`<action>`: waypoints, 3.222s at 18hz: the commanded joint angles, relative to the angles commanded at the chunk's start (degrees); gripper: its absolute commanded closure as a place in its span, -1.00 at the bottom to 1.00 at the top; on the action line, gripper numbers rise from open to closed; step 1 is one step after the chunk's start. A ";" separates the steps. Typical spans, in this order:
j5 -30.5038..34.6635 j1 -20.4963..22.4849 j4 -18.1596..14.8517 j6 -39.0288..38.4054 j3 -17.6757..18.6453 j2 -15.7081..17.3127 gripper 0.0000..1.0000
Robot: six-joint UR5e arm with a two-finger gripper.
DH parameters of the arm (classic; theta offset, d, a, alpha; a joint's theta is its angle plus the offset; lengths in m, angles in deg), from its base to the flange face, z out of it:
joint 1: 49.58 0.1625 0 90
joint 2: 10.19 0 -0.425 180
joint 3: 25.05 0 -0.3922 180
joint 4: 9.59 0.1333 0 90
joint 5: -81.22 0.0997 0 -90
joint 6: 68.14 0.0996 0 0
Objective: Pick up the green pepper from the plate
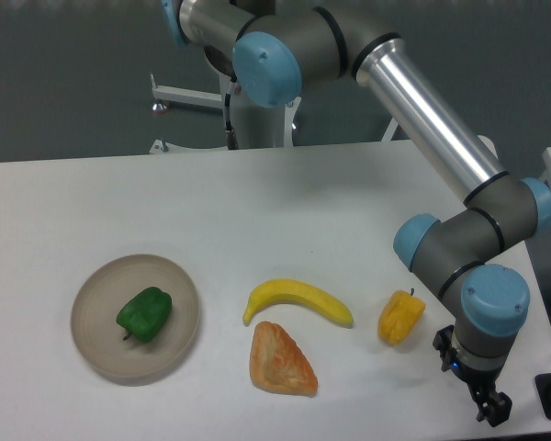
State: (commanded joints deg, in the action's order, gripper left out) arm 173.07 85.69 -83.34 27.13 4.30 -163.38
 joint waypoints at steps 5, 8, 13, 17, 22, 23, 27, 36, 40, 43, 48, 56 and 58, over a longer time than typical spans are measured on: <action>0.00 0.09 0.00 0.00 0.00 0.09 -1.00; 0.09 0.09 0.00 -0.09 0.00 0.17 -1.00; 0.87 -0.44 0.09 -1.67 1.84 1.66 -1.00; 0.18 -0.97 -0.35 -8.85 9.64 7.54 -1.00; -2.27 -1.84 -1.32 -19.31 18.18 14.49 -1.00; -4.46 -2.02 -1.41 -21.95 19.67 15.81 -1.00; -10.71 -3.95 -1.67 -33.46 26.00 21.17 -1.00; -21.09 -12.82 -0.09 -53.34 36.99 29.44 -1.00; -21.01 -17.30 6.57 -56.67 45.15 32.51 -1.00; -20.83 -19.51 16.06 -62.12 52.80 35.32 -1.00; -19.95 -22.06 19.51 -63.63 56.34 36.12 -1.00; -19.51 -24.43 20.83 -63.37 56.42 34.11 -1.00; -19.42 -24.87 21.62 -63.46 56.43 33.14 -1.00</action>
State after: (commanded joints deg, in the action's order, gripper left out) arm 153.64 60.81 -61.72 -36.33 60.73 -130.25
